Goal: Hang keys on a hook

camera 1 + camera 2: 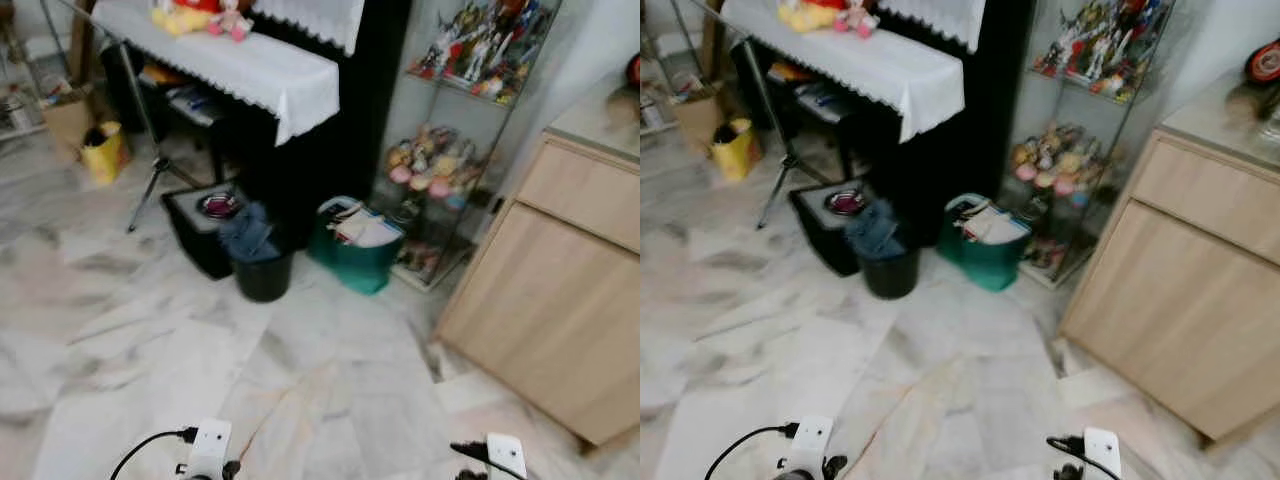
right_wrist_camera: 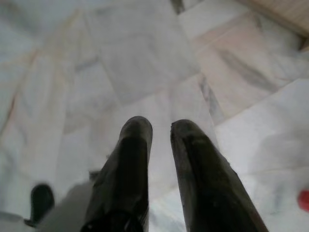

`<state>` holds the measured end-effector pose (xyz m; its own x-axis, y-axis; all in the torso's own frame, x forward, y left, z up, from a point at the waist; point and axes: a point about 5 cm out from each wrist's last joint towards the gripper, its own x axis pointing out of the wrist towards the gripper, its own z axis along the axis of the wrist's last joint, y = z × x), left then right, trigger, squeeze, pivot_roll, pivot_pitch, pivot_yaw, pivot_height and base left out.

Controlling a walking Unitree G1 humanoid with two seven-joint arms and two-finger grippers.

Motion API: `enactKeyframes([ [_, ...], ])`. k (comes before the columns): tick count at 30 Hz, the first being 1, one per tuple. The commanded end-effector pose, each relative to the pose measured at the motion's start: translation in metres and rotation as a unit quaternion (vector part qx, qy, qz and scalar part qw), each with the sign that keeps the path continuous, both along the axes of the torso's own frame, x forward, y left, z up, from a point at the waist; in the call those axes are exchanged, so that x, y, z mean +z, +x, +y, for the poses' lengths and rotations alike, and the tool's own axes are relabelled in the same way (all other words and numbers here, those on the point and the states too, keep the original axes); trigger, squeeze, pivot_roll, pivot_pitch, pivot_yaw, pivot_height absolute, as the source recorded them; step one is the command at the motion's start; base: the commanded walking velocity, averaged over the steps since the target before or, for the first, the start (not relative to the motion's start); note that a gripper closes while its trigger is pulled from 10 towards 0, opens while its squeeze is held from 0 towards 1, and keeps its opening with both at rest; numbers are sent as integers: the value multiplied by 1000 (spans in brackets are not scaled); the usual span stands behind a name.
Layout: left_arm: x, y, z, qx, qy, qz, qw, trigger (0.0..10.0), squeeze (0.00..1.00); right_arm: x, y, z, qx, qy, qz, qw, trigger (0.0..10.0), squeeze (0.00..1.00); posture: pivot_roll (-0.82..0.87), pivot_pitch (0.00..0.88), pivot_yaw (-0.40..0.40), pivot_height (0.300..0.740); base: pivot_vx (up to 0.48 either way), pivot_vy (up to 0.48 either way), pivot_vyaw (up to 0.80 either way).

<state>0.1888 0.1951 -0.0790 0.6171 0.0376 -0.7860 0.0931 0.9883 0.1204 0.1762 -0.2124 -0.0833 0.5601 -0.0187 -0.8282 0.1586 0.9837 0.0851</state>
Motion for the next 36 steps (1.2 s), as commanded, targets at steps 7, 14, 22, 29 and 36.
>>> enactKeyframes([
  [7,-2,-4,3,-5,7,10,1000,10000,0,-1,-1,4,2,4,3,1000,10000,0,11,0,-59,740,0,0,-800],
  [14,-1,-4,3,-9,7,7,1000,10000,0,-1,-1,4,0,4,3,1000,10000,0,11,0,-58,740,0,0,-800],
  [22,0,-2,3,-19,13,-2,1000,10000,0,-1,0,4,-9,10,-9,1000,10000,0,13,0,-59,740,0,-77,-400],
  [29,1,-1,4,-20,14,-7,1000,10000,0,0,1,4,-14,8,-12,1000,10000,0,14,0,-58,740,0,-478,0],
  [36,0,-2,4,-20,14,-8,1000,10000,0,-1,0,3,-21,5,-4,1000,10000,0,10,0,-57,740,0,-480,-114],
])
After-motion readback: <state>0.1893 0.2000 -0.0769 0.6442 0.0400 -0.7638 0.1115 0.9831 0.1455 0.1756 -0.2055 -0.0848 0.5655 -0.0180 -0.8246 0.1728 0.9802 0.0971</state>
